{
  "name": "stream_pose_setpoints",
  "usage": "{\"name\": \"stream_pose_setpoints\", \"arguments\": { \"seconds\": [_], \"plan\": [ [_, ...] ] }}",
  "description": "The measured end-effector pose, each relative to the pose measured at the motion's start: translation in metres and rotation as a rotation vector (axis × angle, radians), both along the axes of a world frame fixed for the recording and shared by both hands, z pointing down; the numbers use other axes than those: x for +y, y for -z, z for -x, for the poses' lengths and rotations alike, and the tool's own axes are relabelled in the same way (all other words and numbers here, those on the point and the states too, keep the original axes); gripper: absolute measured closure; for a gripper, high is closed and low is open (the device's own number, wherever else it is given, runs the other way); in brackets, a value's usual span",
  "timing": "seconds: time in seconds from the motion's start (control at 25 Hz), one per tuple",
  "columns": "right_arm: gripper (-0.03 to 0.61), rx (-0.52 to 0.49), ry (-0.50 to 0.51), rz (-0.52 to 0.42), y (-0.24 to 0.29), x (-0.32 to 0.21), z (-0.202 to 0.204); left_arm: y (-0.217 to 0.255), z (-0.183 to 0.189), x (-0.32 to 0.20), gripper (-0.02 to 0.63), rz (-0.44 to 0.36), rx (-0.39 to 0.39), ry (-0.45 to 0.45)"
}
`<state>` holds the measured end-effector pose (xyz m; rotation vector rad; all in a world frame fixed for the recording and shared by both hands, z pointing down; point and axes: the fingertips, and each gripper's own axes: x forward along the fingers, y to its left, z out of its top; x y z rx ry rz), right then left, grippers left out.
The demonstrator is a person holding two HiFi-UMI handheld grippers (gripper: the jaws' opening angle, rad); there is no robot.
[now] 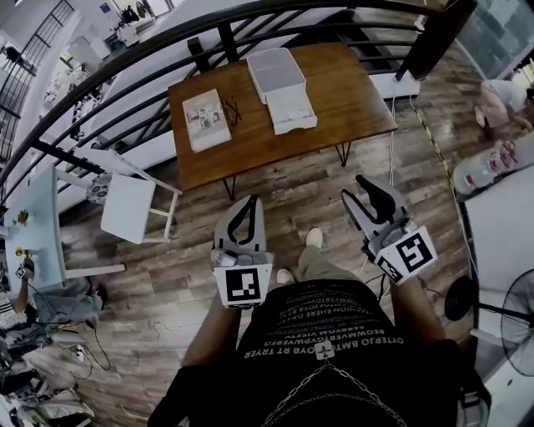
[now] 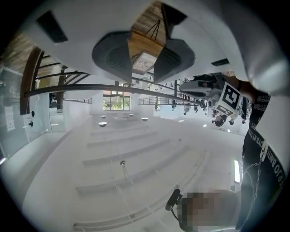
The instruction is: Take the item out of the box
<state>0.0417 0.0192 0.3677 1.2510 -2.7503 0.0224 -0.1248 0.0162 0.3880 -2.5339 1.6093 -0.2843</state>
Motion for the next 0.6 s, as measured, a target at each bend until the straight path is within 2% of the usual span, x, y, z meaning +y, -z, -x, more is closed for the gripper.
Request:
{"name": "stream_pose_setpoints", "arguments": {
  "seconds": [0.2, 0.6],
  "plan": [
    [0.448, 0.037, 0.005, -0.009, -0.004, -0.023, -0.008, 0.0, -0.006, -0.025, 0.608, 0.01, 0.019, 0.0],
    [0.446, 0.017, 0.011, 0.005, -0.011, -0.079, -0.017, -0.004, -0.022, -0.076, 0.609, 0.028, 0.025, -0.004]
  ]
}}
